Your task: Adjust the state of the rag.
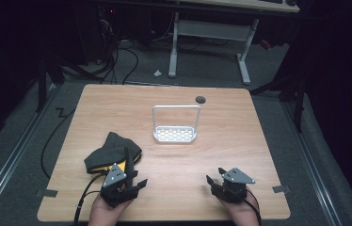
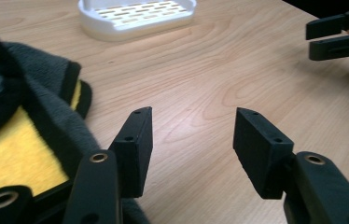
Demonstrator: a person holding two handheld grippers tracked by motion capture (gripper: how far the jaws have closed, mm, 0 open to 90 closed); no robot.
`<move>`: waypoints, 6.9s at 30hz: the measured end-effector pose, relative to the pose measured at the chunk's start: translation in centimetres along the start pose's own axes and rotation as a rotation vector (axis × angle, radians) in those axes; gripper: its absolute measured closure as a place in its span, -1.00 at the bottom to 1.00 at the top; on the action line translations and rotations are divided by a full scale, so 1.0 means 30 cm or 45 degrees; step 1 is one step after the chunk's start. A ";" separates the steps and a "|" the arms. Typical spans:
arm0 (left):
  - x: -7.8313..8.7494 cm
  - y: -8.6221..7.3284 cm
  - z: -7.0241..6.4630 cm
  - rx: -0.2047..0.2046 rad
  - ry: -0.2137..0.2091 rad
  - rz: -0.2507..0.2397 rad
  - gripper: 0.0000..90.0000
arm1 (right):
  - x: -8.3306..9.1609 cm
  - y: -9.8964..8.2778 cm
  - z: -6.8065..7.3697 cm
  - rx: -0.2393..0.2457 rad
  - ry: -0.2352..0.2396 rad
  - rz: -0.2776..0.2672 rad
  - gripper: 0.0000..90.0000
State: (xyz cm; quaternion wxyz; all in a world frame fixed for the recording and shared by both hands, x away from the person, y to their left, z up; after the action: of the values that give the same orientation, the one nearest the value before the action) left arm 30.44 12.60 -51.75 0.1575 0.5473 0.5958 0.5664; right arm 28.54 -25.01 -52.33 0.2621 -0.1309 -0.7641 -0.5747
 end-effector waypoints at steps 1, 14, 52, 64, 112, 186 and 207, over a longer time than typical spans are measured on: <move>0.003 -0.001 0.008 0.008 -0.004 0.002 0.05 | 0.004 0.001 0.000 0.002 -0.003 -0.002 -0.01; 0.036 0.001 0.033 0.008 -0.003 -0.029 0.02 | 0.019 -0.005 -0.011 -0.006 -0.042 -0.065 0.17; 0.013 -0.040 0.052 0.056 0.233 0.213 0.78 | 0.014 0.004 0.005 0.042 -0.056 -0.036 0.29; -0.172 0.008 -0.061 -0.043 0.056 0.237 0.82 | 0.008 0.006 0.023 0.053 -0.044 -0.036 0.26; 0.139 -0.044 0.107 0.069 0.224 0.061 0.70 | -0.072 0.137 0.508 0.364 0.277 -0.010 0.61; -0.283 0.067 -0.063 -0.119 -0.027 0.257 0.01 | -0.060 0.027 -0.169 -0.131 -0.202 0.073 0.85; 0.050 -0.059 0.053 0.012 0.126 0.266 0.82 | -0.119 0.083 -0.131 -0.098 -0.197 0.089 0.69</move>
State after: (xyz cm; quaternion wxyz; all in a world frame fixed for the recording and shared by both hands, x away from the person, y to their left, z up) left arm 30.37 15.07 -53.10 0.0654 0.5784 0.5453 0.6031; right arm 33.72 -27.62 -51.50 0.2170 -0.2115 -0.7543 -0.5824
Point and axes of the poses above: each handheld gripper's, and its own axes: x roughly backward along the jaws, y roughly out of its top, z roughly to its left, the point moved 1 cm from there along -x, roughly forward along the jaws, and after that the axes turned 14 degrees about -y, right-handed, at the moved point
